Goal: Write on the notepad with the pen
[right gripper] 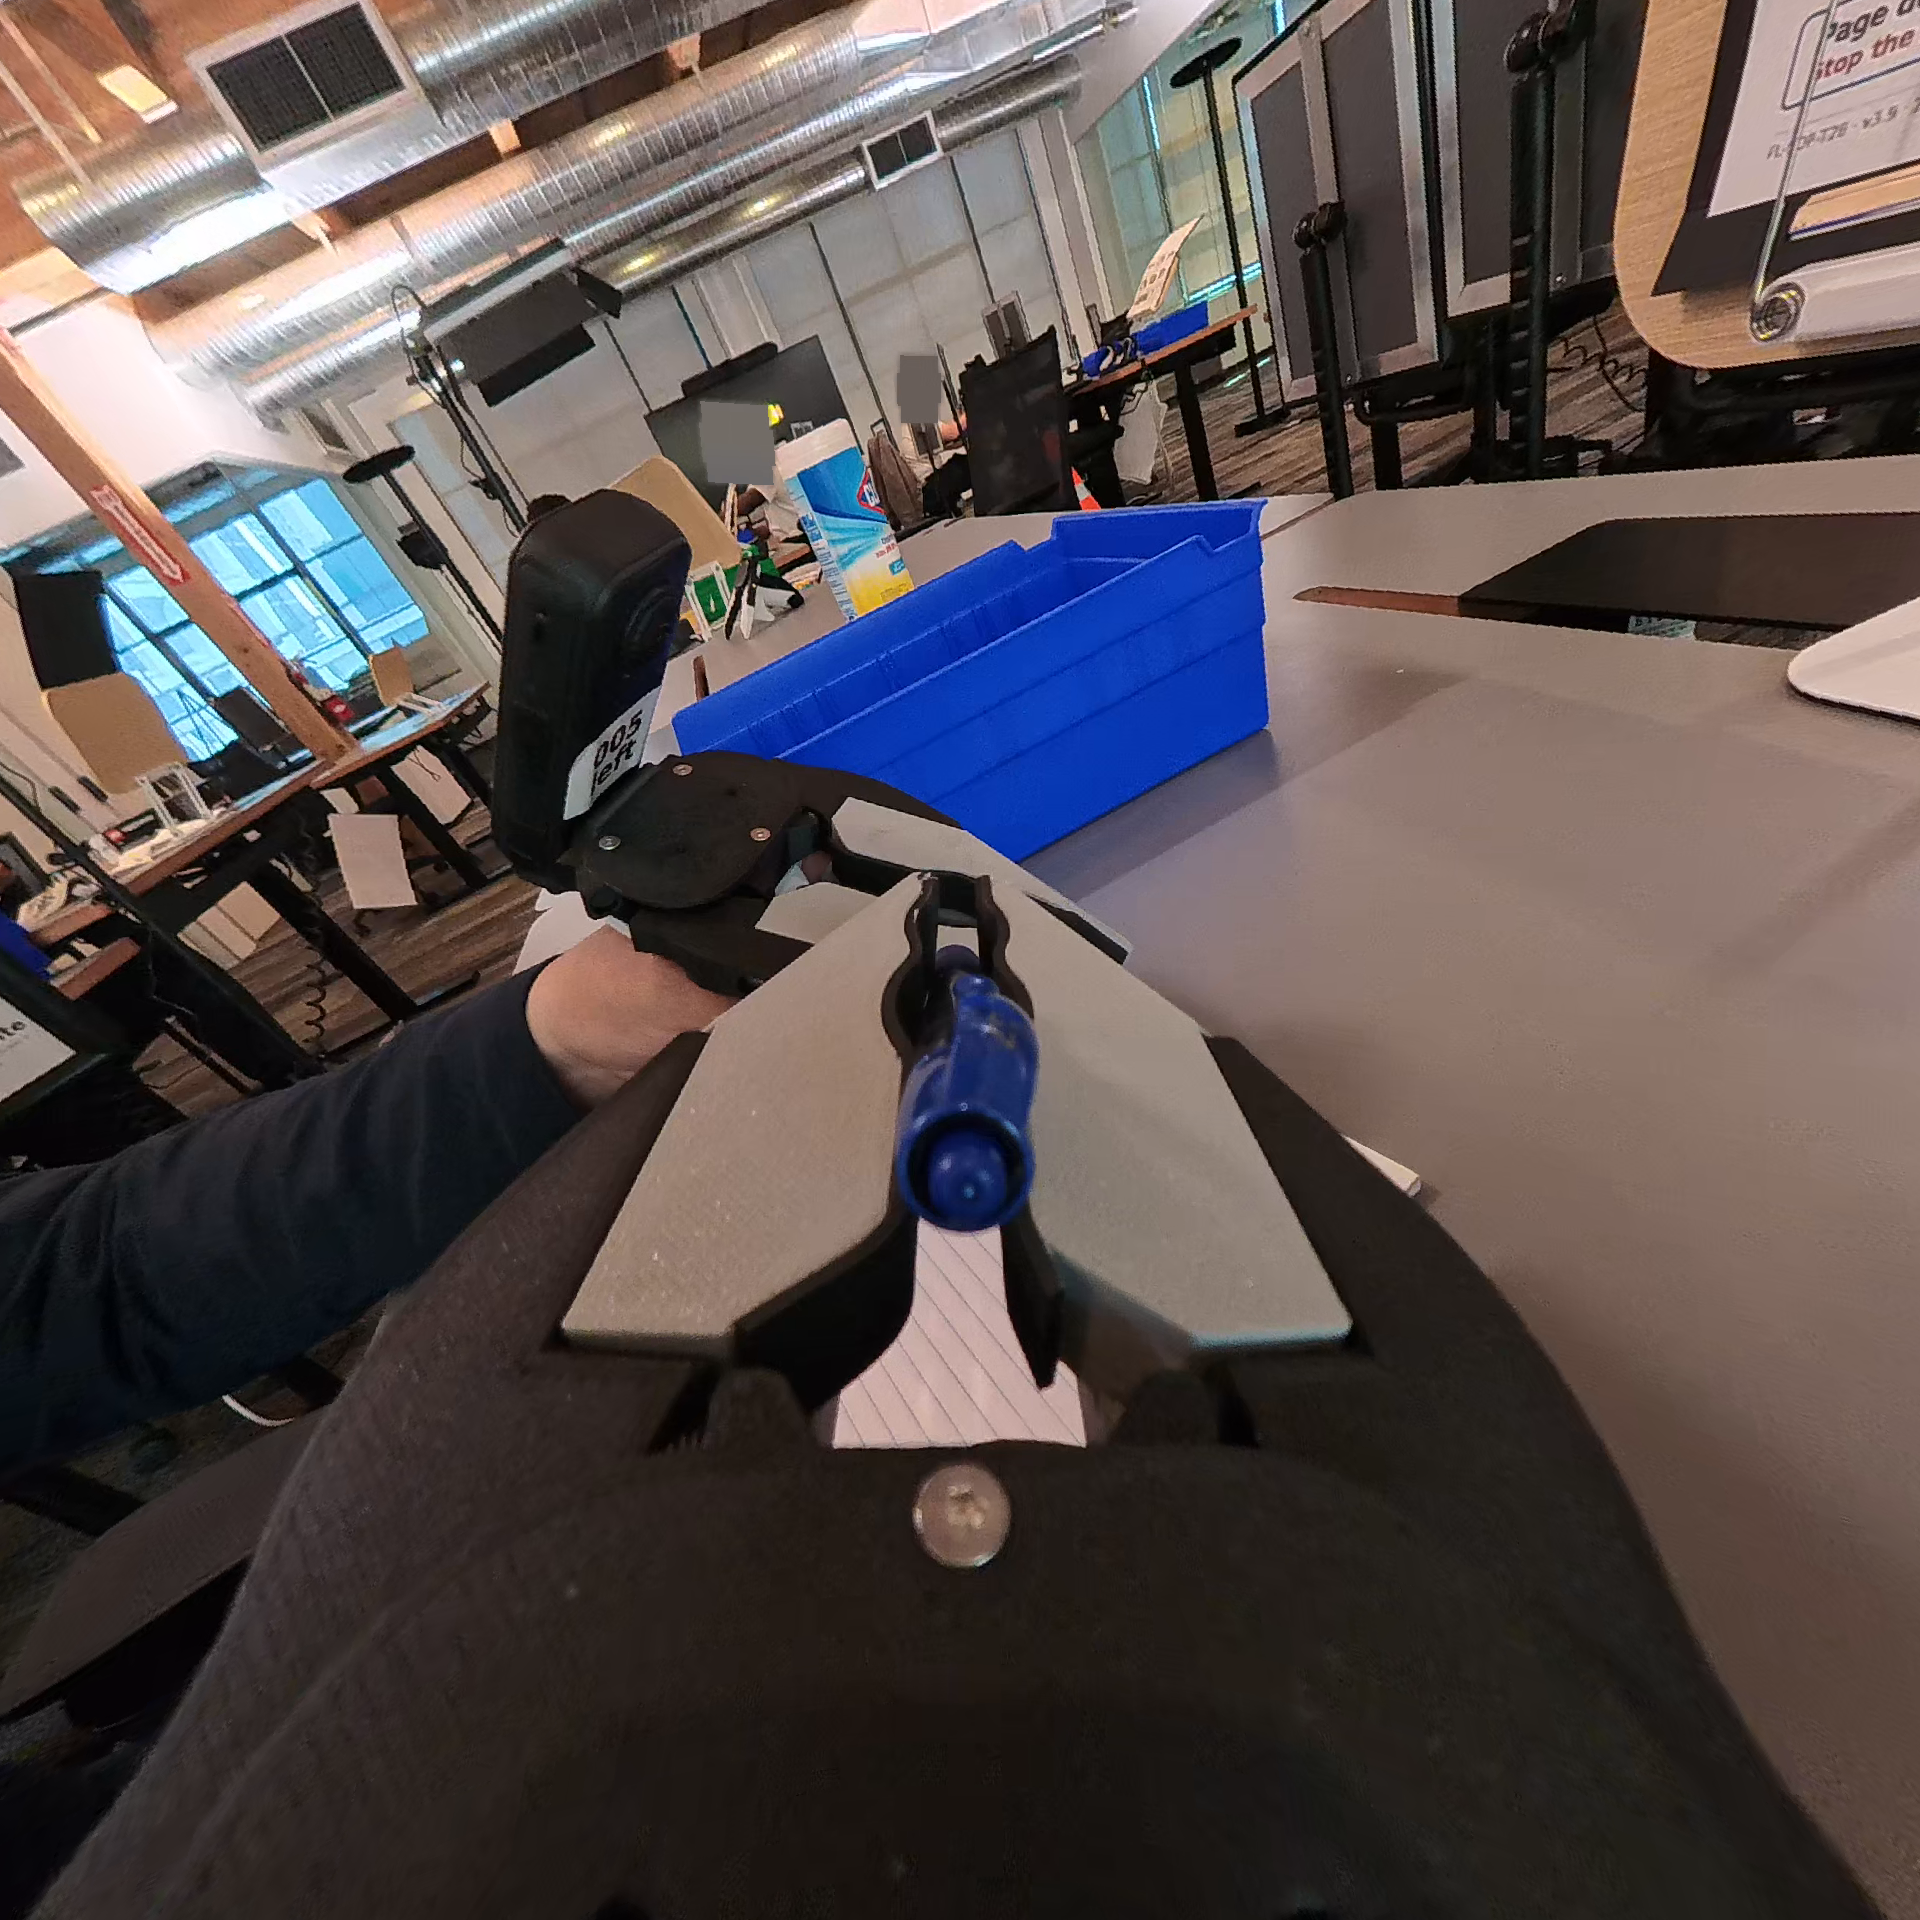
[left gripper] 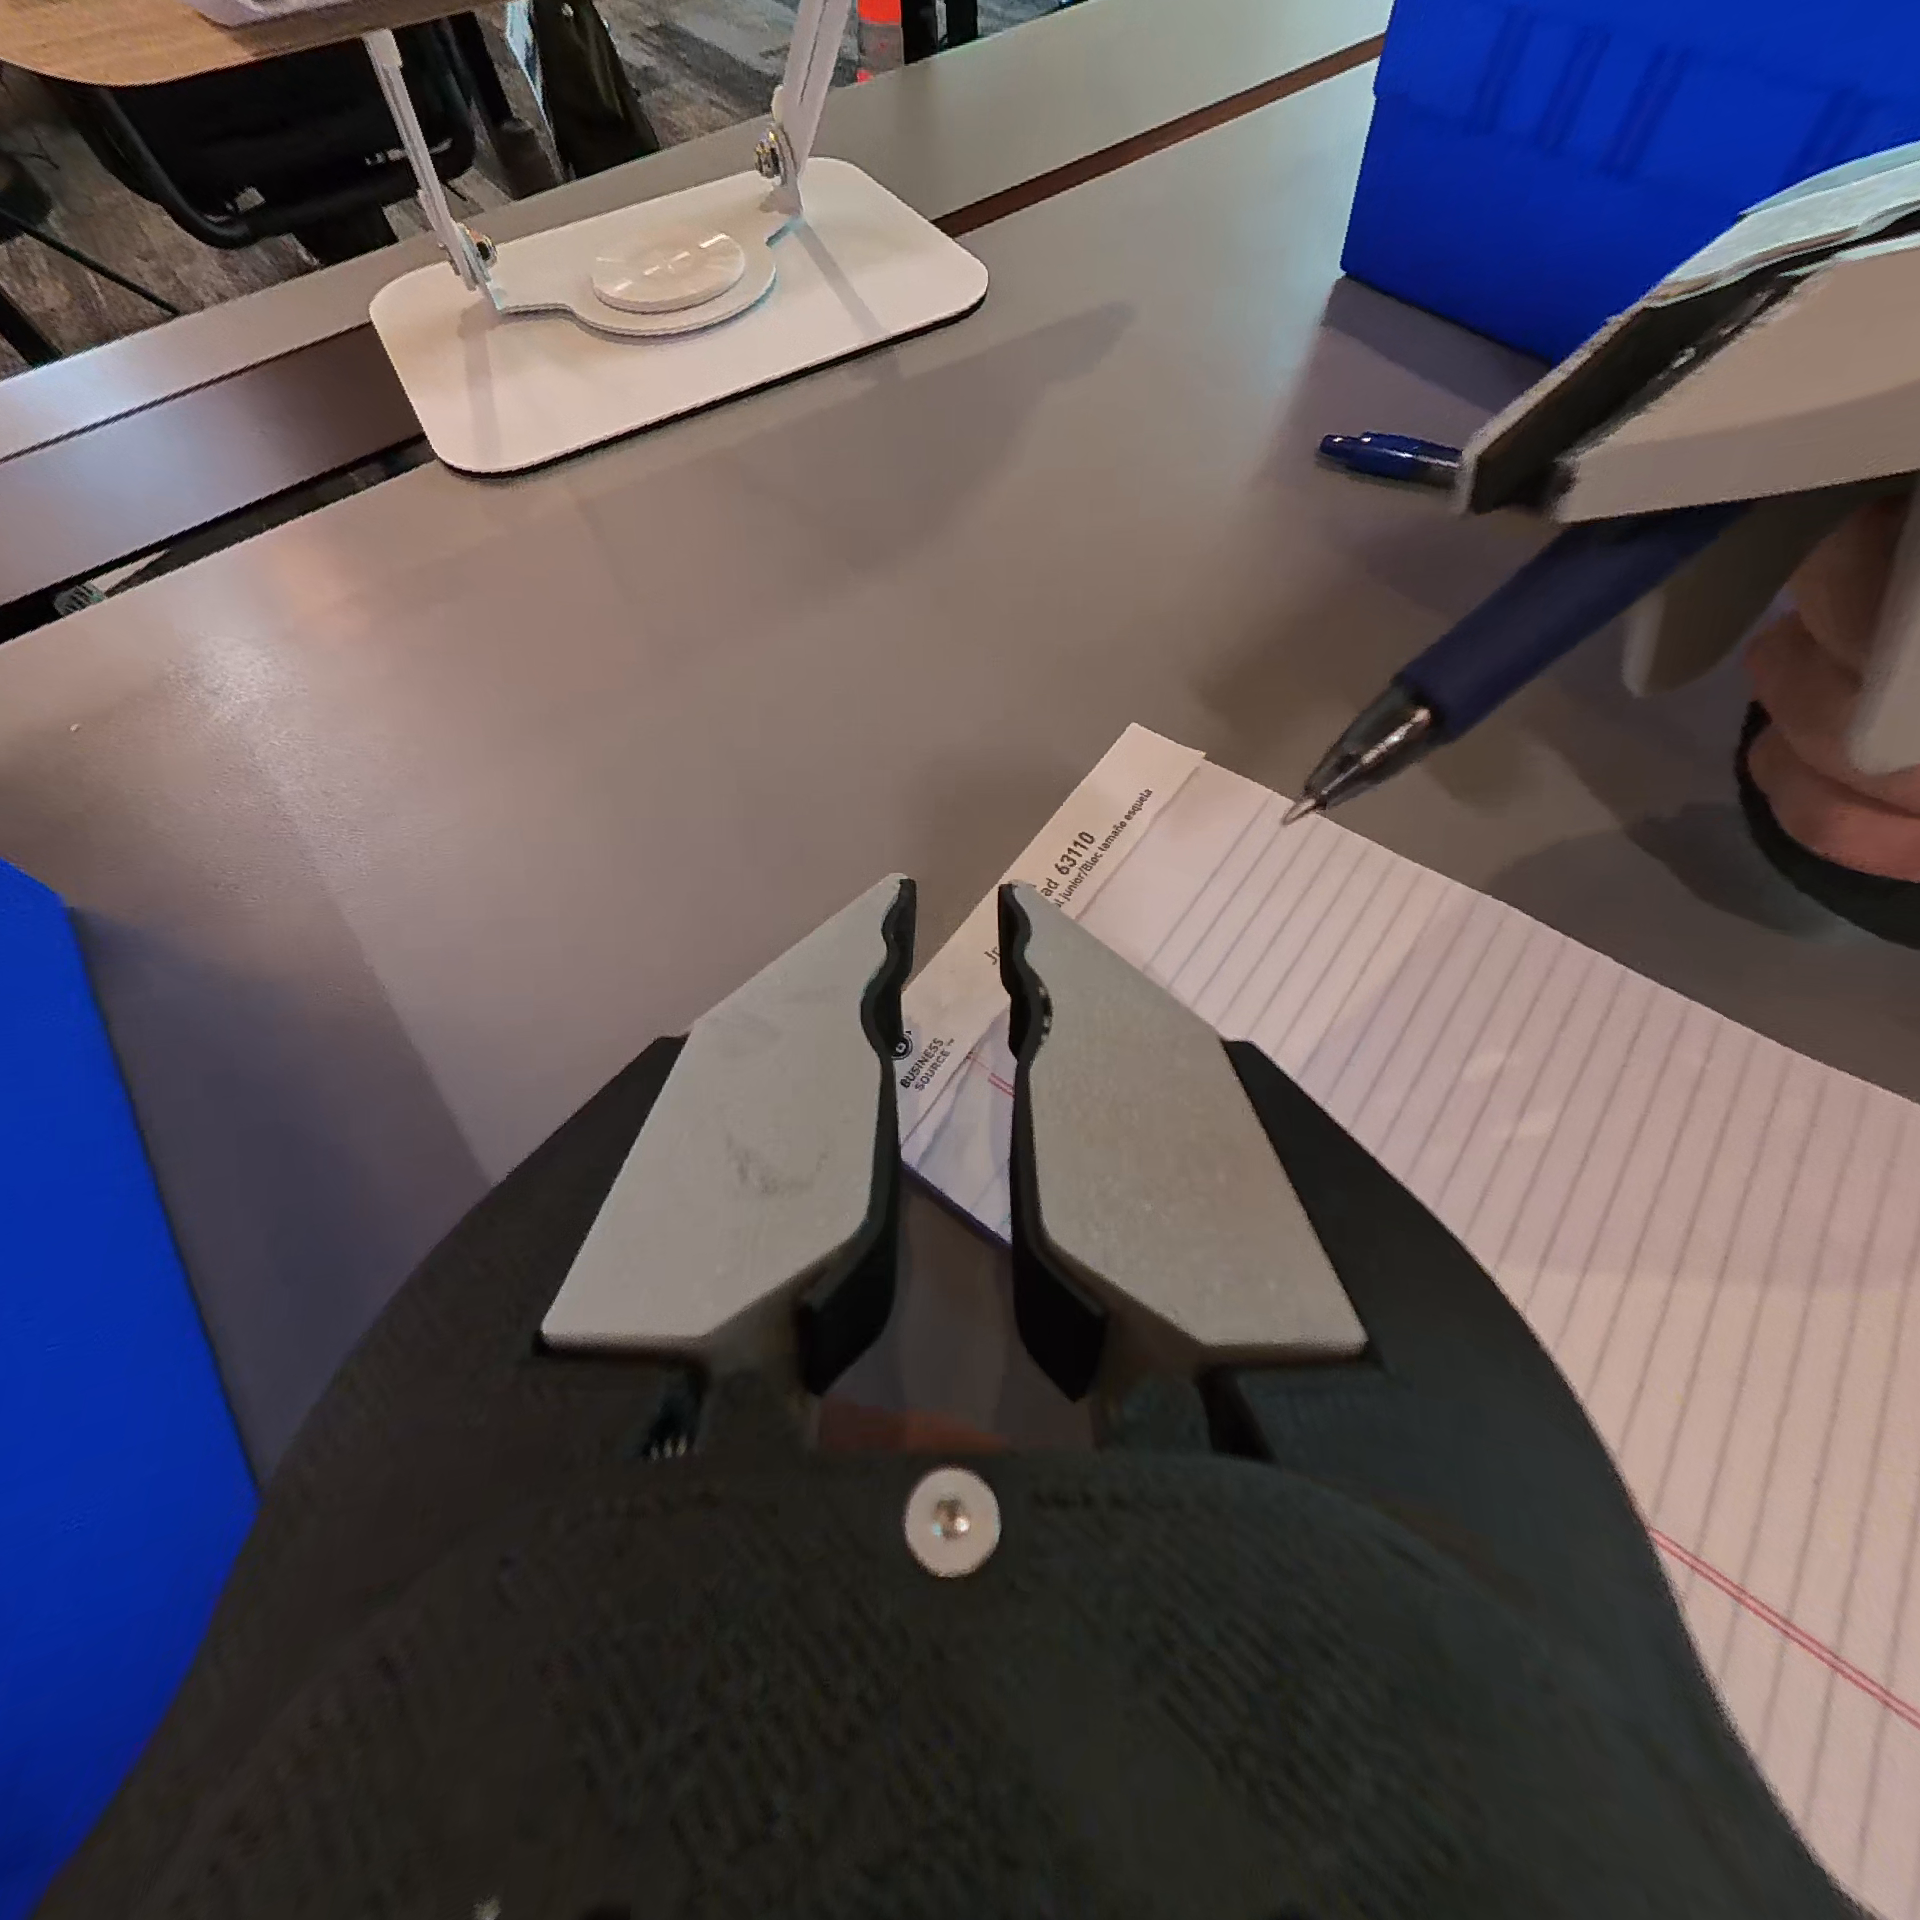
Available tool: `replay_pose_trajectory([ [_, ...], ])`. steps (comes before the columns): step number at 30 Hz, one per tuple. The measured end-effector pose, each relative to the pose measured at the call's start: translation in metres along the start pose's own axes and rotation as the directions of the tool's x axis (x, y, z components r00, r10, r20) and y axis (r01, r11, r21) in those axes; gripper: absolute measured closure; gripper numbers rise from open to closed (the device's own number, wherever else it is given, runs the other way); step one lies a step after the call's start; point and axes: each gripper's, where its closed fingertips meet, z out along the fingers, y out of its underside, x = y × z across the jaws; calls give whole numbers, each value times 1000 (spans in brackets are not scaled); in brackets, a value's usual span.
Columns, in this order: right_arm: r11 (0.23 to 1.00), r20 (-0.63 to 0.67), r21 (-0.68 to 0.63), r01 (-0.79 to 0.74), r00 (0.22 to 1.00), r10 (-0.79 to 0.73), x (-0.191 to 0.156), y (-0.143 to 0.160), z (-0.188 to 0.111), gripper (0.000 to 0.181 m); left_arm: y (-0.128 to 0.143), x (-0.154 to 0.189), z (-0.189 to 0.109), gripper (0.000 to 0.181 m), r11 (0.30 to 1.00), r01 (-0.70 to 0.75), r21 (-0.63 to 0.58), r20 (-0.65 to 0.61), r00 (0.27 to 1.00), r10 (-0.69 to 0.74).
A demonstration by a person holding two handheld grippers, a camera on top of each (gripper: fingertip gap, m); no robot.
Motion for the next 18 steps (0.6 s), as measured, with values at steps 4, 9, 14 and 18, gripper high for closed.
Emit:
replay_pose_trajectory([
  [4, 1000, 5, -24, -7, 1000, 7, 1, 2, 0, 177, 2, 0, 0, 168, 1000, 1, -11, -4, 1000, -1],
  [9, 995, 25, -95, 15, 1000, -13, -6, 8, 1, 178, 12, 1, -1, 168, 997, -20, -71, -28, 999, 18],
  [14, 978, 26, -208, 4, 1000, 1, -8, 29, 10, 178, 19, 11, 0, 181, 993, -42, -107, -89, 995, 32],
  [18, 954, 8, -298, 37, 999, -36, -7, 49, 17, 178, 31, 17, 2, 181, 982, -68, -175, -119, 992, 47],
])
